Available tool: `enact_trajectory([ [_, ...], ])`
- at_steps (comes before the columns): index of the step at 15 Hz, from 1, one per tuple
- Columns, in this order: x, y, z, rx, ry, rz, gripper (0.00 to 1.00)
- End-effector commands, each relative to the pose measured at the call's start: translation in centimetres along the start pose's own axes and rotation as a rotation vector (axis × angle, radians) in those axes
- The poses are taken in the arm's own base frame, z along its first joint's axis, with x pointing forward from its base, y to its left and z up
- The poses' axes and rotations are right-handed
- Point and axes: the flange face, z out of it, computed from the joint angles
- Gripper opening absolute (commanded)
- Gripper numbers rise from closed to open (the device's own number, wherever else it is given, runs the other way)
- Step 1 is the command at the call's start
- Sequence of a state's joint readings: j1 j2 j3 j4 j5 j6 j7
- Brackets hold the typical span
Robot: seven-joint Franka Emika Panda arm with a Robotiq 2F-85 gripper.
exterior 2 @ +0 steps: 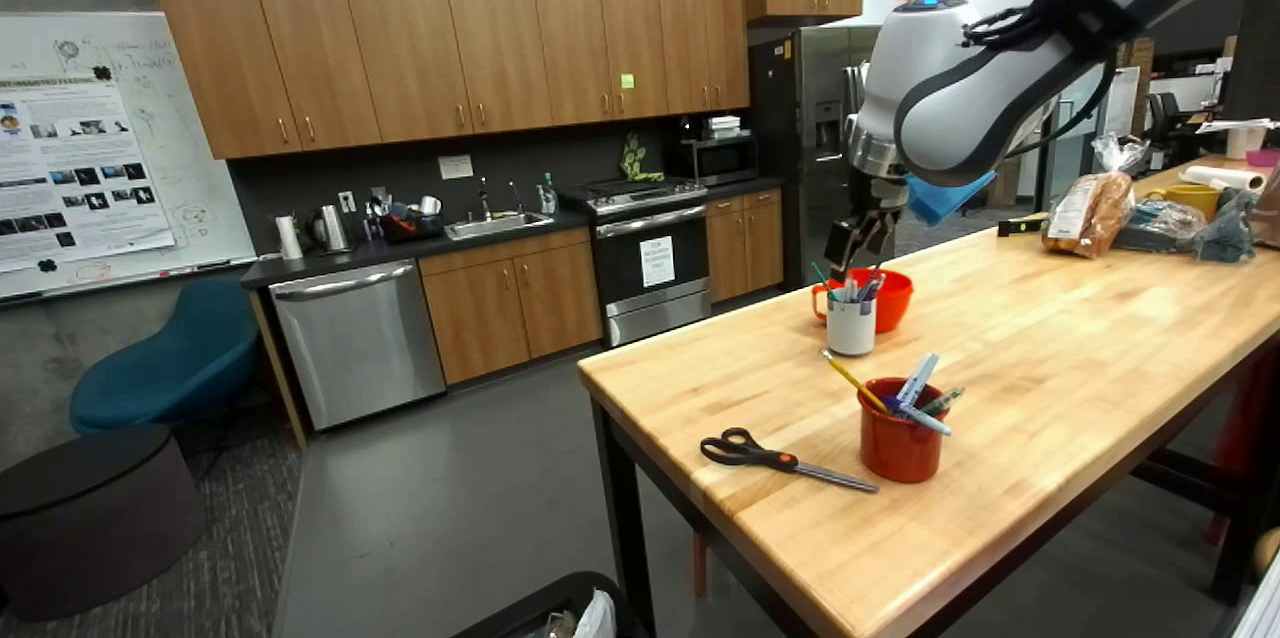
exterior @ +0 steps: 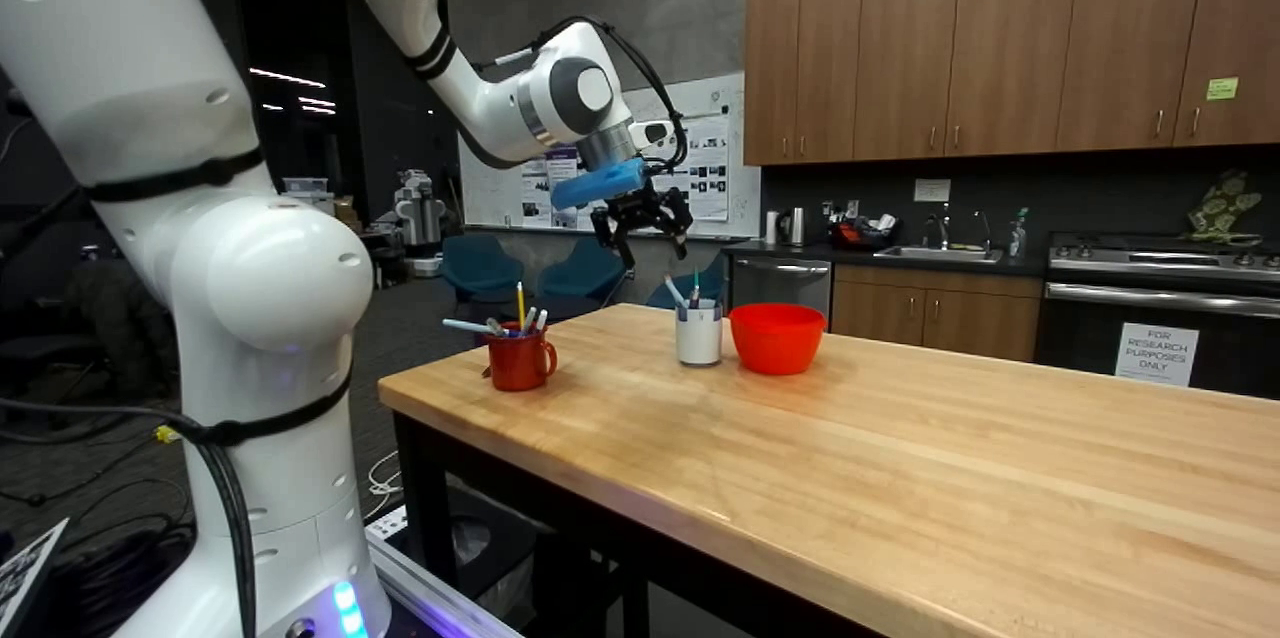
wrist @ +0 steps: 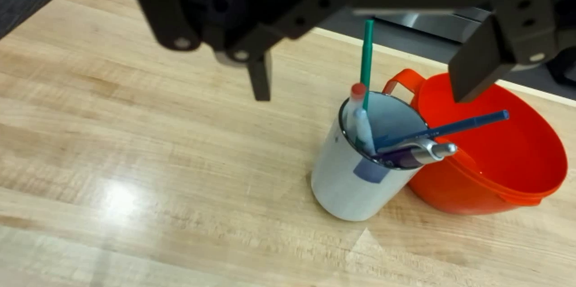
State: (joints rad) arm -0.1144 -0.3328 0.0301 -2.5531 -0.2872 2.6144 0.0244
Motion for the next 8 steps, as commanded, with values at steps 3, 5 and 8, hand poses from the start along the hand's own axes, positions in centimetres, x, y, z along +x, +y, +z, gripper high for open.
enact_trajectory([
  [3, 1.4, -0.4, 1.9, -0.055, -0.031, 0.012, 0.53],
  [5, 1.5, -0.4, 2.4, -0.066, -0.039, 0.014, 0.36],
  [8, 1.8, -0.4, 2.8, -0.077, -0.043, 0.015, 0.14],
])
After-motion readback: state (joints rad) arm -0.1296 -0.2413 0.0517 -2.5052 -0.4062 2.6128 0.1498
